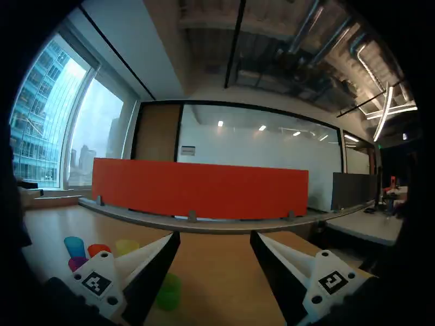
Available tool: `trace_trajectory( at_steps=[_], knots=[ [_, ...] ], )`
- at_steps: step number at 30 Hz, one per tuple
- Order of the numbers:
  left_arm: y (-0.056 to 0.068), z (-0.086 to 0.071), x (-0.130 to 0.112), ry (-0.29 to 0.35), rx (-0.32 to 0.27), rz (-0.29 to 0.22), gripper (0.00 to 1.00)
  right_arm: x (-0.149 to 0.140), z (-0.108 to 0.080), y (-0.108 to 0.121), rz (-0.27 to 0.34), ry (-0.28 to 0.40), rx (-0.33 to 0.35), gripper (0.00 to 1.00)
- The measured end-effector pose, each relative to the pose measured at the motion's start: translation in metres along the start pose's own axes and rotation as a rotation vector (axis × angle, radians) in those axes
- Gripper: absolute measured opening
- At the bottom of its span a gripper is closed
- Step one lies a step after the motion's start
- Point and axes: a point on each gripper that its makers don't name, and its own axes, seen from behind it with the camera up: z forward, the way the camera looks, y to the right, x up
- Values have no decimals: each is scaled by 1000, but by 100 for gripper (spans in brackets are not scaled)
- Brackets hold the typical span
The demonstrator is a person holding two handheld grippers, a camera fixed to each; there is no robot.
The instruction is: Pour water
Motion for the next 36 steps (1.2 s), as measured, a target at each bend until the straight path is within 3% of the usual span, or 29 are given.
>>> trace_trajectory(
  at_steps=[12,36],
  knots=[
    [-1,7,-8,18,22,-29,96,-2,2,-1,12,-7,-15,100],
    [-27,18,-60,-6,26,-27,96,-4,2,-1,14,-39,-42,100]
  ],
)
